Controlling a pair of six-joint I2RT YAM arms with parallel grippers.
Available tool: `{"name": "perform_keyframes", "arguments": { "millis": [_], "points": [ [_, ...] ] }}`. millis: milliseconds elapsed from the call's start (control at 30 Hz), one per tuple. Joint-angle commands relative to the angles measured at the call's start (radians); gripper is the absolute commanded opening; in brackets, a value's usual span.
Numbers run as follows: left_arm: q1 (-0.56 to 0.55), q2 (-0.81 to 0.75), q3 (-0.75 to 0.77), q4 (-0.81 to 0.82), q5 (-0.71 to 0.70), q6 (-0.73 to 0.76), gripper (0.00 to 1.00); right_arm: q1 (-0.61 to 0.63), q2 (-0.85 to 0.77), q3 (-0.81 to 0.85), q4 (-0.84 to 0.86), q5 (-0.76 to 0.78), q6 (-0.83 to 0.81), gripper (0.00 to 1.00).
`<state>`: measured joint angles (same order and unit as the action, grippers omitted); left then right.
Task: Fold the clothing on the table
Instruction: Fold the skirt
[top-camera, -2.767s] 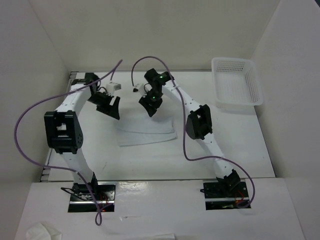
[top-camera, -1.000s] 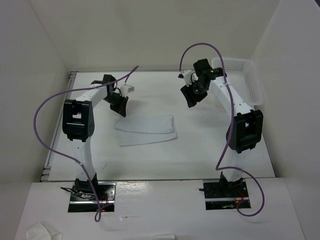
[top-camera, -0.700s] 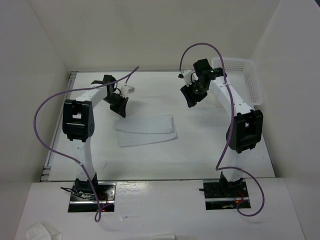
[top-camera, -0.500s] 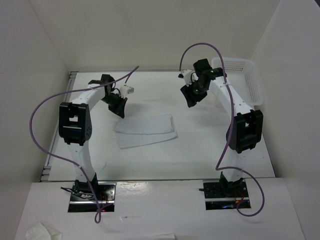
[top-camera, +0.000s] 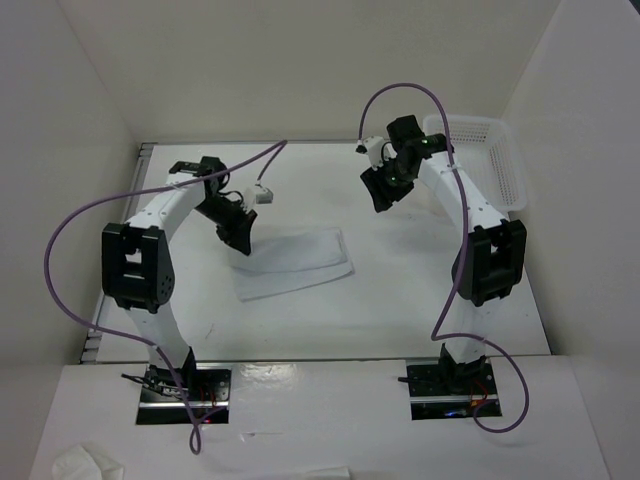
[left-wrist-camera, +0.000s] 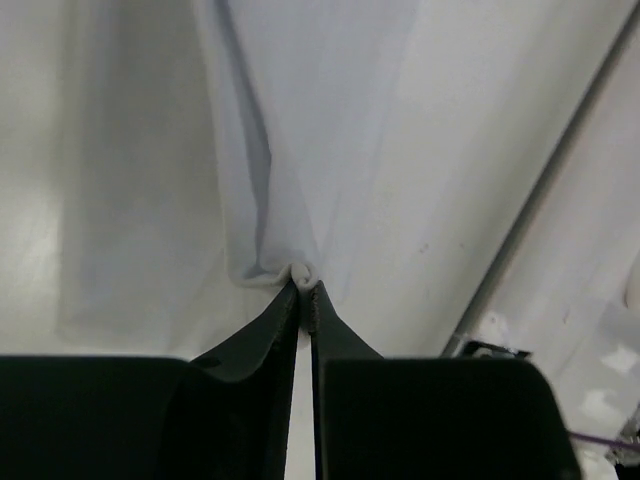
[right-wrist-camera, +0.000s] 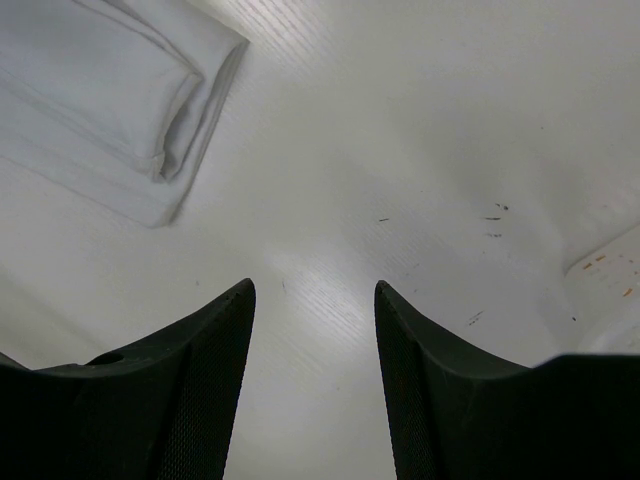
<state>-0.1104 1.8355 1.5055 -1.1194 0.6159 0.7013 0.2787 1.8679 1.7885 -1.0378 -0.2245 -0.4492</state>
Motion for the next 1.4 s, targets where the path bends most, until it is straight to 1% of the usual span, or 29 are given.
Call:
{"name": "perform_keyframes", "arguments": {
  "millis": [0, 100, 133, 200, 233, 400, 433, 500, 533, 567, 633, 667, 767, 800, 900, 933, 1000, 1067, 1133, 1167, 1267, 1300, 1333, 1367],
  "points": [
    [-0.063, -0.035, -0.050, -0.164, 0.079, 0.122, 0.13, -0.004, 0.004, 0.041, 0.030, -0.003, 0.007, 0.57],
    [-0.136, -0.079, -0.120, -0.174, 0.042, 0.138, 0.14, -0.004, 0.013, 0.051, 0.030, 0.016, 0.017, 0.57],
    [-0.179, -0.090, -0.135, -0.174, 0.030, 0.138, 0.14, -0.004, 0.013, 0.051, 0.030, 0.016, 0.017, 0.57],
    [-0.219, -0.110, -0.159, -0.174, -0.005, 0.126, 0.15, -0.004, 0.022, 0.051, 0.030, 0.016, 0.017, 0.57],
    [-0.257, -0.119, -0.171, -0.174, -0.014, 0.125, 0.15, -0.004, 0.031, 0.051, 0.019, 0.016, 0.017, 0.57],
    [-0.386, -0.153, -0.229, -0.163, -0.099, 0.072, 0.19, -0.004, 0.051, 0.061, 0.010, 0.016, 0.026, 0.57],
    [-0.409, -0.163, -0.266, -0.152, -0.116, 0.031, 0.19, -0.004, 0.051, 0.061, 0.010, 0.016, 0.026, 0.58],
    [-0.454, -0.163, -0.266, -0.152, -0.116, 0.030, 0.19, -0.004, 0.051, 0.071, 0.010, 0.025, 0.026, 0.58],
    [-0.471, -0.179, -0.266, -0.143, -0.128, 0.000, 0.21, -0.004, 0.051, 0.071, 0.010, 0.025, 0.026, 0.58],
    [-0.506, -0.188, -0.266, -0.143, -0.128, 0.000, 0.21, -0.004, 0.051, 0.071, 0.010, 0.025, 0.026, 0.58],
    [-0.544, -0.188, -0.275, -0.120, -0.150, -0.043, 0.21, -0.004, 0.051, 0.071, 0.010, 0.025, 0.026, 0.58],
    [-0.590, -0.188, -0.275, -0.120, -0.165, -0.055, 0.21, -0.004, 0.051, 0.062, 0.010, 0.025, 0.026, 0.58],
    [-0.659, -0.168, -0.288, -0.108, -0.176, -0.086, 0.22, -0.004, 0.051, 0.061, 0.010, 0.025, 0.026, 0.58],
    [-0.702, -0.159, -0.297, -0.096, -0.185, -0.104, 0.24, -0.004, 0.051, 0.061, 0.010, 0.025, 0.026, 0.58],
    [-0.773, -0.136, -0.306, -0.068, -0.226, -0.149, 0.36, -0.004, 0.040, 0.049, 0.019, 0.034, 0.026, 0.58],
    [-0.785, -0.136, -0.306, -0.068, -0.226, -0.149, 0.44, -0.004, 0.040, 0.039, 0.019, 0.034, 0.026, 0.58],
    [-0.810, -0.116, -0.306, -0.057, -0.237, -0.177, 0.53, -0.004, 0.030, 0.025, 0.028, 0.034, 0.026, 0.58],
    [-0.819, -0.116, -0.297, -0.046, -0.237, -0.186, 0.61, -0.004, 0.020, 0.003, 0.039, 0.043, 0.026, 0.58],
    [-0.819, -0.116, -0.286, -0.025, -0.237, -0.186, 0.67, -0.004, 0.011, 0.003, 0.039, 0.043, 0.026, 0.58],
    [-0.819, -0.116, -0.277, -0.025, -0.237, -0.195, 0.72, -0.004, 0.011, -0.006, 0.039, 0.043, 0.026, 0.58],
    [-0.819, -0.116, -0.232, -0.025, -0.212, -0.195, 0.75, -0.004, 0.011, -0.006, 0.039, 0.043, 0.026, 0.58],
    [-0.819, -0.116, -0.217, -0.025, -0.212, -0.216, 0.77, -0.004, 0.002, -0.006, 0.039, 0.043, 0.026, 0.58],
    [-0.810, -0.116, -0.199, -0.025, -0.235, -0.229, 0.79, -0.004, 0.002, -0.006, 0.039, 0.043, 0.035, 0.58],
    [-0.792, -0.133, -0.145, -0.025, -0.251, -0.246, 0.81, -0.004, 0.002, 0.003, 0.039, 0.043, 0.035, 0.58]
  ]
}}
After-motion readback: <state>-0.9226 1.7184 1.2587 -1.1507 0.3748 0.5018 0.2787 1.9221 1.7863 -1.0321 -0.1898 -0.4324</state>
